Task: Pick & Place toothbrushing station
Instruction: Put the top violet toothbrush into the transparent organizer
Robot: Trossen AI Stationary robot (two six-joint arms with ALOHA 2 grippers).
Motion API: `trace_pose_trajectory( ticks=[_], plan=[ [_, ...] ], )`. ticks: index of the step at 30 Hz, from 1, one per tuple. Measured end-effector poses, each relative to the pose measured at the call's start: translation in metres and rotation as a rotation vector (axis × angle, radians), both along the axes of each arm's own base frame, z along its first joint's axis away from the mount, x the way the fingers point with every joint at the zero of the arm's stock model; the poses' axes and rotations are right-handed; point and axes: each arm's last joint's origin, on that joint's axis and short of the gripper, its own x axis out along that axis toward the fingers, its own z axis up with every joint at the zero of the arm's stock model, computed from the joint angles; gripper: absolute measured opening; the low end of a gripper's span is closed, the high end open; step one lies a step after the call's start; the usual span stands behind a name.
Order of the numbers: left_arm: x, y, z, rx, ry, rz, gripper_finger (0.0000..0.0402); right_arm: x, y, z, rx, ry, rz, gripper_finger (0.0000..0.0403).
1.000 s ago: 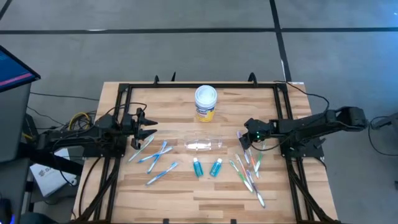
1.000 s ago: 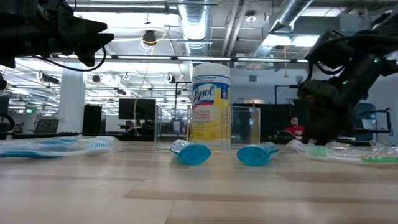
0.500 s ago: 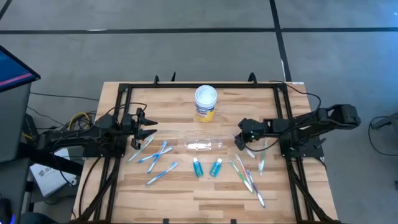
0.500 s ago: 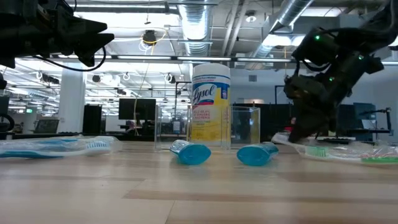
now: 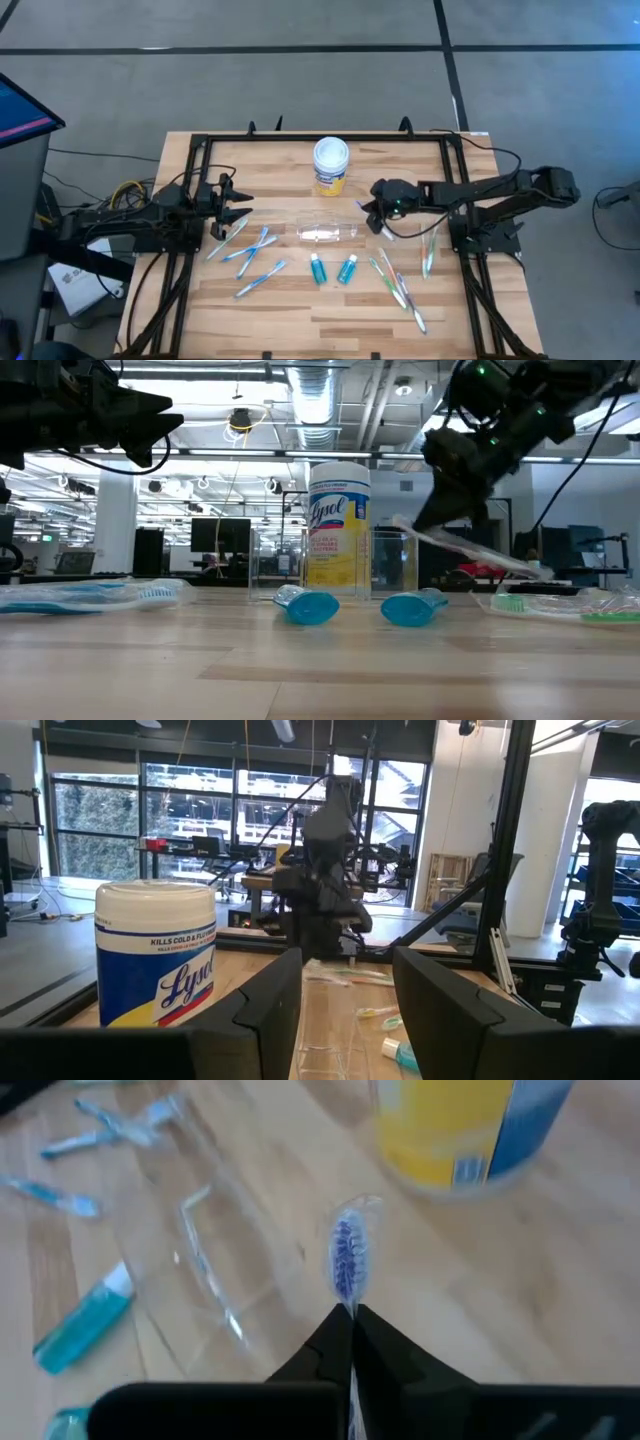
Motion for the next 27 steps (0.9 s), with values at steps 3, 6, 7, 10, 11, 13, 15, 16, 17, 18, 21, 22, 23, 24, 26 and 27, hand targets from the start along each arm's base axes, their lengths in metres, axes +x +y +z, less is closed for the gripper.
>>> trace_pose_trajectory(
  ticks=[3,6,7,10,11,13,15,16,17,18,21,22,23,24,26,27],
  plan=[
    [0.000,0.000,0.000,0.000,0.000,0.000,0.0154,0.006,-0.002,0.012,-0.055,-0.027,-0.016,0.0000],
    [0.000,0.000,0.000,0.000,0.000,0.000,0.0154,0.010,-0.003,0.020,-0.089,-0.056,-0.012,0.0000],
    [0.000,0.000,0.000,0.000,0.000,0.000,0.0154,0.012,-0.002,0.022,-0.095,-0.071,-0.008,0.0000],
    [0.000,0.000,0.000,0.000,0.000,0.000,0.0154,0.013,0.002,0.031,-0.131,-0.137,0.006,0.0000],
    [0.000,0.000,0.000,0.000,0.000,0.000,0.0154,0.015,0.004,0.035,-0.154,-0.171,0.006,0.0000],
    [0.000,0.000,0.000,0.000,0.000,0.000,0.0154,0.017,0.009,0.040,-0.198,-0.211,0.007,0.0000],
    [0.000,0.000,0.000,-0.001,0.001,0.000,0.0154,0.018,0.015,0.046,-0.230,-0.260,0.023,0.0000],
    [0.000,0.000,0.000,-0.001,0.002,0.000,0.0154,0.018,0.018,0.049,-0.242,-0.284,0.032,0.0000],
    [0.000,0.000,0.000,-0.001,0.001,0.000,0.0154,0.019,0.021,0.052,-0.252,-0.312,0.038,0.0000],
    [0.000,0.000,0.000,-0.001,0.001,0.000,0.0154,0.020,0.024,0.054,-0.264,-0.330,0.047,0.0000],
    [0.000,0.000,0.000,-0.001,0.001,0.000,0.0154,0.021,0.030,0.058,-0.312,-0.370,0.040,0.0000],
    [0.000,0.000,0.000,-0.001,0.001,0.000,0.0154,0.022,0.032,0.059,-0.325,-0.379,0.035,0.0000],
    [0.000,0.000,0.000,-0.001,0.001,0.000,0.0154,0.022,0.033,0.060,-0.334,-0.382,0.031,0.0000],
    [0.000,0.000,0.000,-0.001,0.001,0.000,0.0154,0.022,0.034,0.060,-0.343,-0.384,0.023,0.0000],
    [0.000,0.000,0.000,-0.001,0.001,0.000,0.0154,0.022,0.036,0.062,-0.362,-0.393,0.014,0.0000],
    [0.000,0.000,0.000,-0.001,0.001,0.000,0.0154,0.022,0.037,0.063,-0.371,-0.401,0.013,0.0000]
  ],
)
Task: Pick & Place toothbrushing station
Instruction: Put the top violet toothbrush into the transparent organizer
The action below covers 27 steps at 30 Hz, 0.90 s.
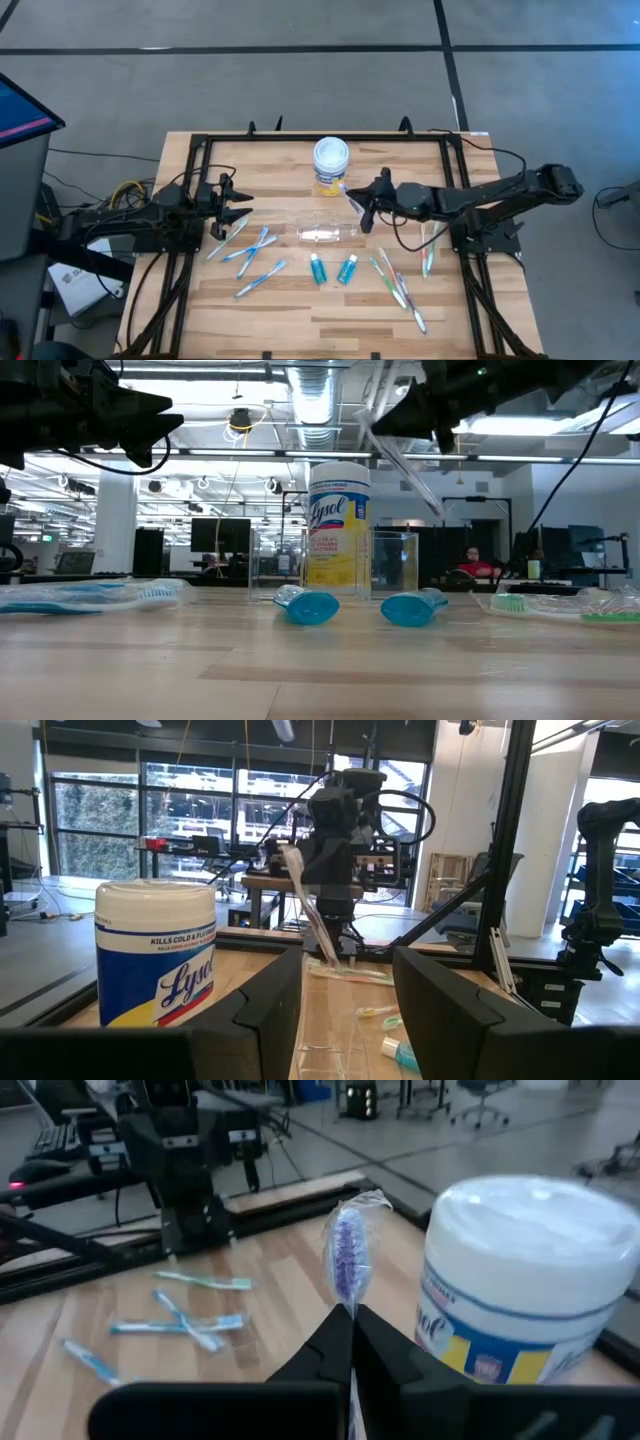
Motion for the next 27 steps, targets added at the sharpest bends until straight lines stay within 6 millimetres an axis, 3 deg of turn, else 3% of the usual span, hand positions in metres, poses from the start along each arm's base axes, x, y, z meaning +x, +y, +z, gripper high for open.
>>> trace_pose_trajectory(
  ticks=[17,23,27],
  plan=[
    [0.002,0.001,-0.002,-0.004,0.025,0.006,0.0154,-0.022,0.001,-0.025,-0.047,-0.300,0.017,0.0000],
    [0.003,0.001,-0.003,-0.006,0.033,0.012,0.0154,-0.011,0.004,-0.038,-0.061,-0.336,0.025,0.0000],
    [0.003,0.001,-0.003,-0.006,0.033,0.011,0.0154,0.001,0.005,-0.058,-0.073,-0.341,0.027,0.0000]
  ],
)
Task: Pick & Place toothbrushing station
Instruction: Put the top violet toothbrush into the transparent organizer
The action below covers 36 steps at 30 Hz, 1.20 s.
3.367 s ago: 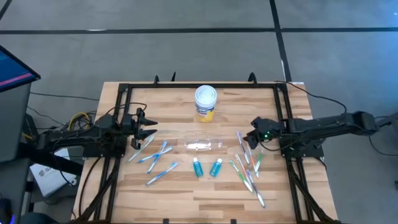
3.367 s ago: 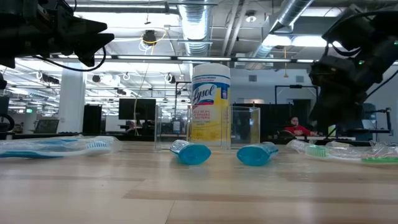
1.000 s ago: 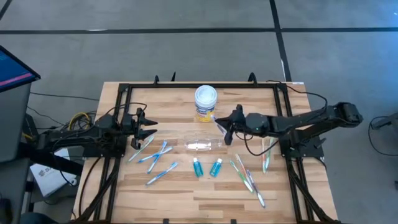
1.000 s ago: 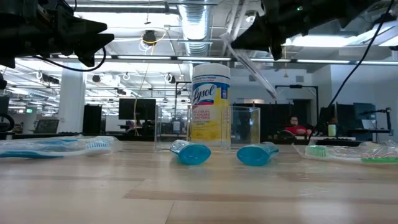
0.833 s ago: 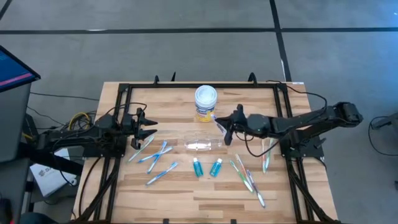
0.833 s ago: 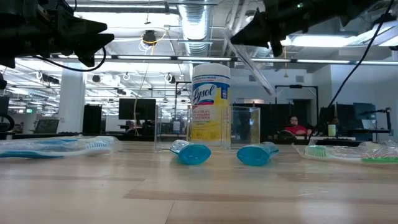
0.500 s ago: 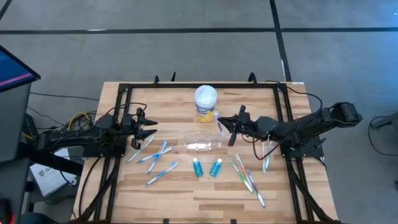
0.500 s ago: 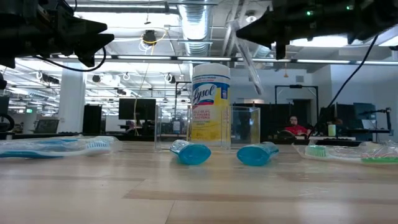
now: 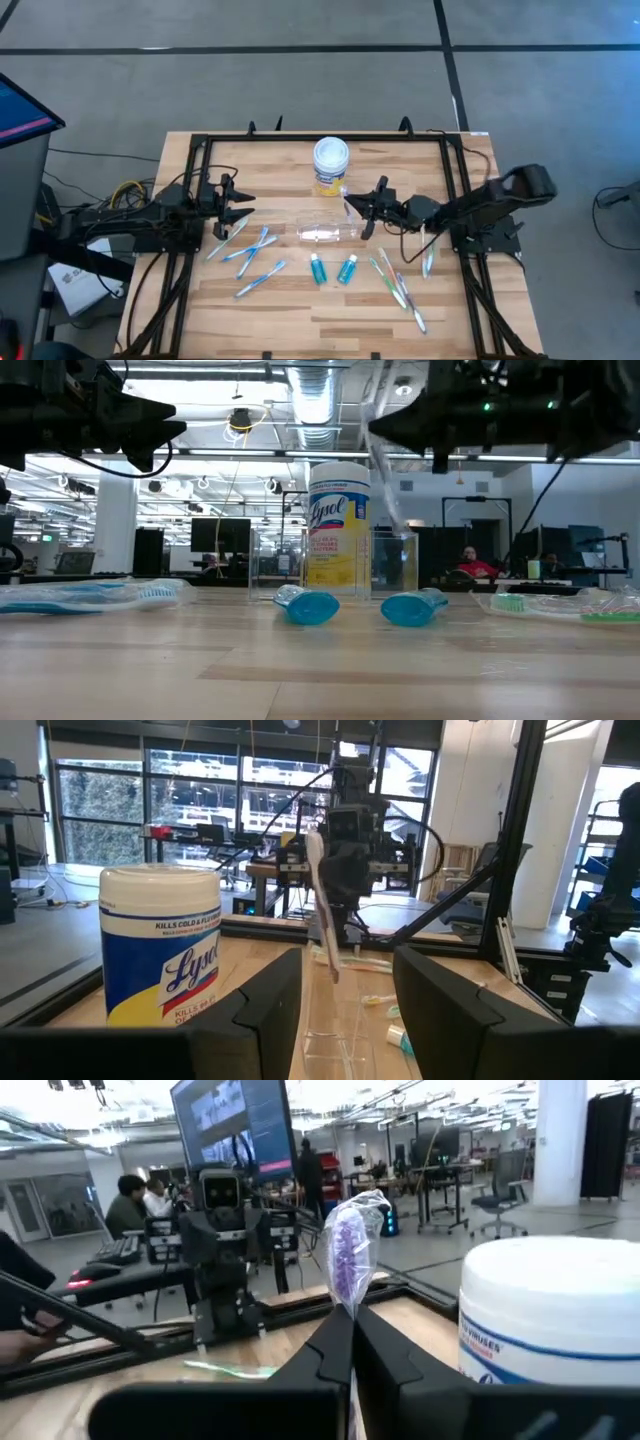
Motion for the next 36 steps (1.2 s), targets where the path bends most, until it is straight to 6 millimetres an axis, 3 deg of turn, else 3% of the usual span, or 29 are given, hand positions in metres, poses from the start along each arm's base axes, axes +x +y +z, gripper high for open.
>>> trace_pose_trajectory(
  ticks=[10,31,36],
  plan=[
    [0.000,0.000,0.000,0.000,0.000,0.001,0.0154,0.011,0.002,-0.031,0.001,-0.005,0.002,0.0000],
    [0.000,0.000,0.000,-0.002,0.002,0.000,0.0154,0.002,0.004,-0.048,0.027,0.077,0.016,0.0001],
    [0.000,0.000,0.000,-0.002,0.002,0.000,0.0154,0.002,0.004,-0.049,0.026,0.088,0.013,0.0029]
  ],
)
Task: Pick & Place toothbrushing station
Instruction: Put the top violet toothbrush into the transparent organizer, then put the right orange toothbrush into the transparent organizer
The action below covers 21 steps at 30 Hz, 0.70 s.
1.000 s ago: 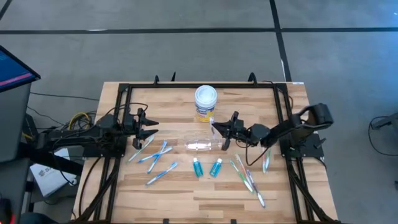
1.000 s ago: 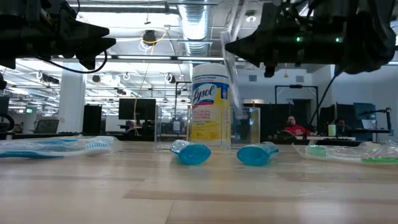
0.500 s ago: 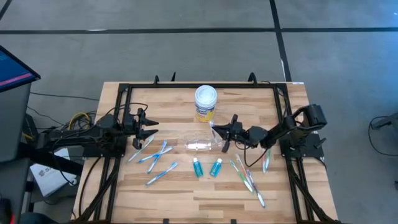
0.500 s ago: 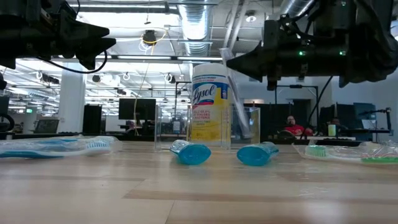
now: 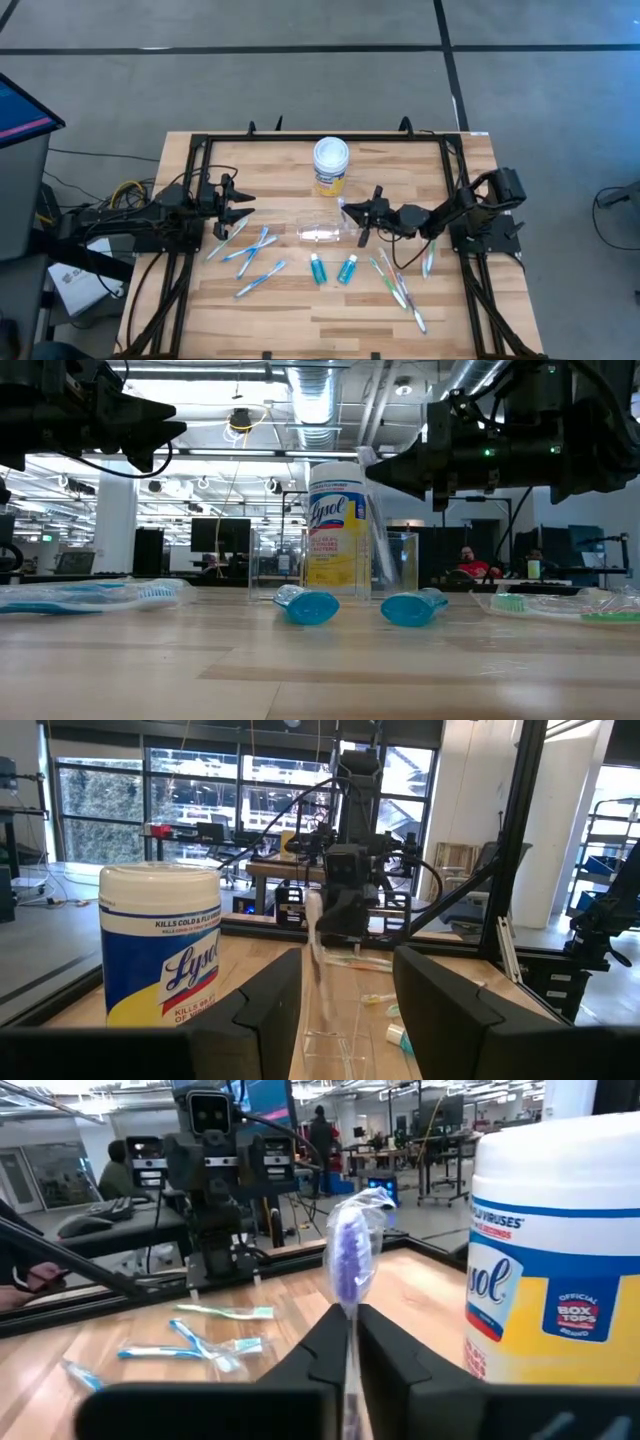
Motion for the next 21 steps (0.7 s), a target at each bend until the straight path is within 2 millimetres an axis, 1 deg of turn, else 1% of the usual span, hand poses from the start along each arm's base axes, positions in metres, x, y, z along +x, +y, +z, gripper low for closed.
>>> trace_pose_trajectory(
  ticks=[6,11,17,21],
  plan=[
    [0.000,0.000,0.000,0.000,0.000,0.000,0.0154,0.000,0.000,0.000,-0.001,0.001,0.000,0.0091],
    [0.000,0.000,0.000,0.000,0.000,0.000,0.0154,0.000,-0.001,0.000,-0.003,0.001,-0.011,0.0127],
    [0.000,0.000,0.000,-0.001,0.001,0.000,0.0154,0.000,-0.001,0.001,-0.020,0.005,-0.034,0.0140],
    [0.000,0.000,0.000,-0.001,0.001,0.000,0.0154,-0.003,0.000,0.011,-0.024,-0.012,-0.029,0.0134]
  ],
)
